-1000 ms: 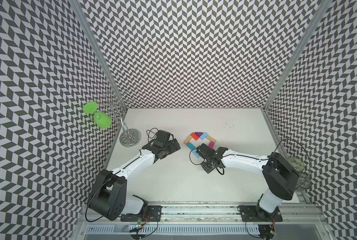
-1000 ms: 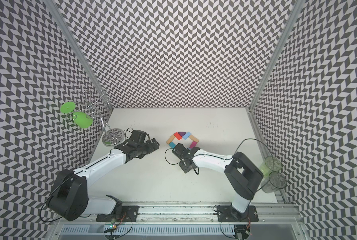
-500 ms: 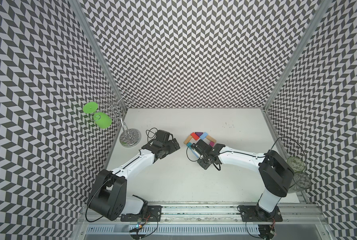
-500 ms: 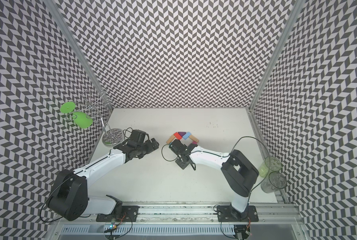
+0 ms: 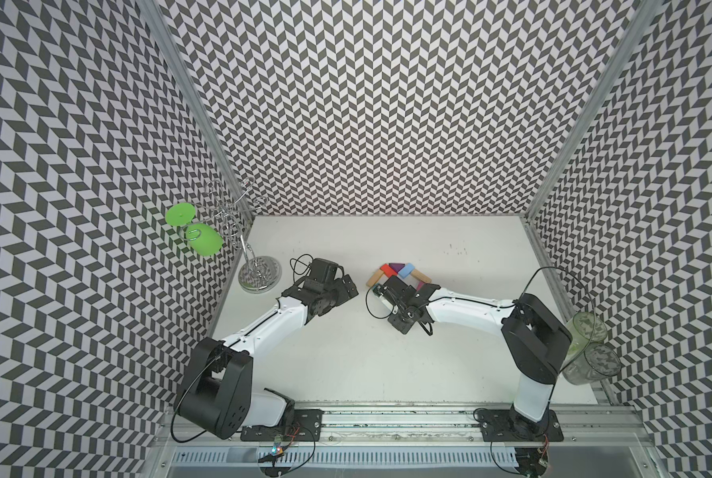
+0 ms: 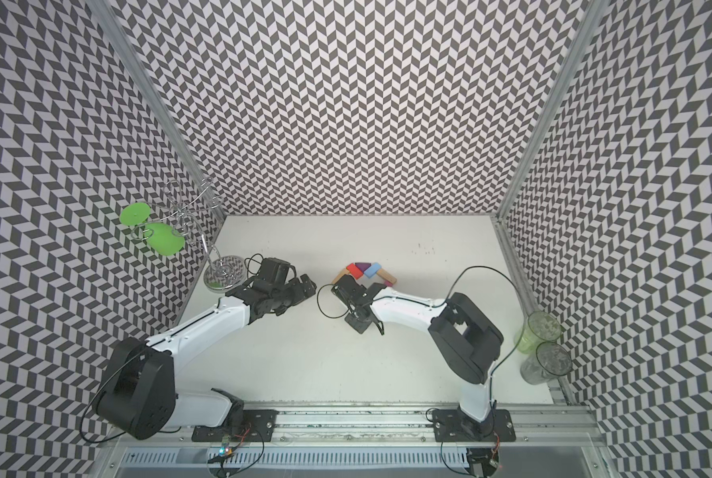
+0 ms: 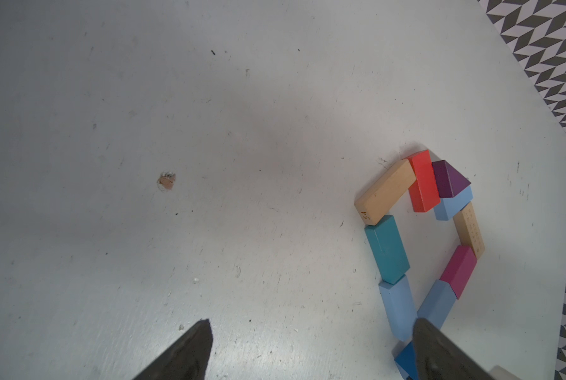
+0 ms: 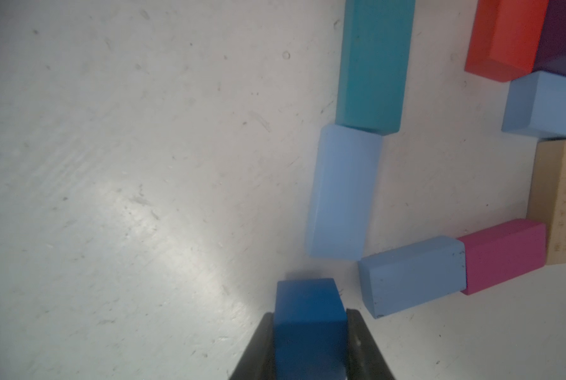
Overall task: Assemble a heart with building blocks
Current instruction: Assemble the building block at the center of the board.
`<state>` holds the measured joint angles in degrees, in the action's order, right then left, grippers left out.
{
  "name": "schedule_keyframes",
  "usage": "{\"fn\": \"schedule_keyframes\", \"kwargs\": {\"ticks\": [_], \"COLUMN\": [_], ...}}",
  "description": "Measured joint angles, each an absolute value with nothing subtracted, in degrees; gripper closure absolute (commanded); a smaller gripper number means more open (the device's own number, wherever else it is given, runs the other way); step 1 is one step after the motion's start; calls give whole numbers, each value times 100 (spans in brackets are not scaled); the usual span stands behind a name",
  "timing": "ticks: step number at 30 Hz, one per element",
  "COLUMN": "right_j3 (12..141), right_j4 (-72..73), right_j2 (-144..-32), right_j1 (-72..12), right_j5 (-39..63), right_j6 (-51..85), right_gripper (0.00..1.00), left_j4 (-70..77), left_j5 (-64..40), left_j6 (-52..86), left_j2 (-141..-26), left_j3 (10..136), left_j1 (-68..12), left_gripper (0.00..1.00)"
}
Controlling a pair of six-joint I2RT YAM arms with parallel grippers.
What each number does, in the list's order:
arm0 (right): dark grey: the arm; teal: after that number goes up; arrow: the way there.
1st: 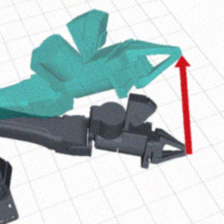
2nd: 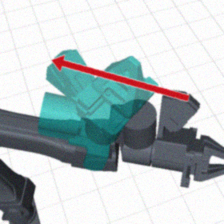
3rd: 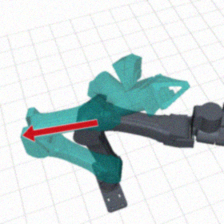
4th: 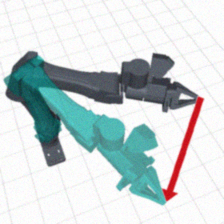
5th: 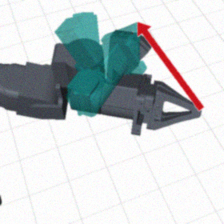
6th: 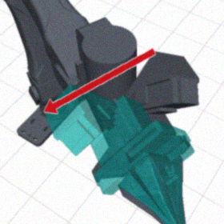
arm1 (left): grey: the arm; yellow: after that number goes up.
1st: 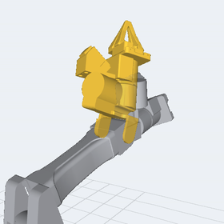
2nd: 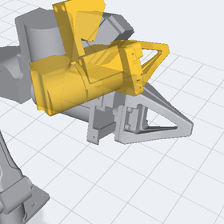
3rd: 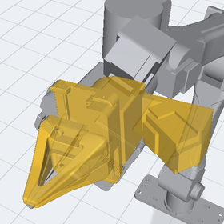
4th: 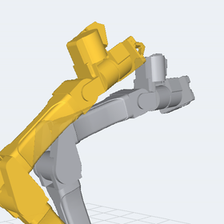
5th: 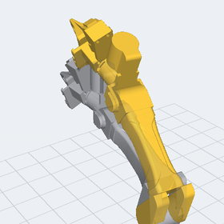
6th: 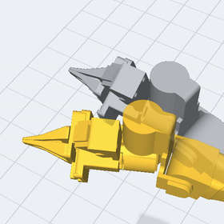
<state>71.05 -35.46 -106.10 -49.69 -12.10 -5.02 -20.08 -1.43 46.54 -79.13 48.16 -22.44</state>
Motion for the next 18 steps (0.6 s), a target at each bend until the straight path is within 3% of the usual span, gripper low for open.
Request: {"fn": "schedule_keyframes", "kwargs": {"ticks": [18], "right_j3": [7150], "right_j4": [-3479], "right_j2": [-10742], "right_j1": [-4705], "right_j5": [-1192], "right_j6": [-515], "right_gripper": [72], "left_j4": [-1968], "left_j5": [-185], "left_j6": [4657], "left_j2": [-7922], "left_j3": [4810], "left_j1": [-2198], "left_gripper": [3]}}
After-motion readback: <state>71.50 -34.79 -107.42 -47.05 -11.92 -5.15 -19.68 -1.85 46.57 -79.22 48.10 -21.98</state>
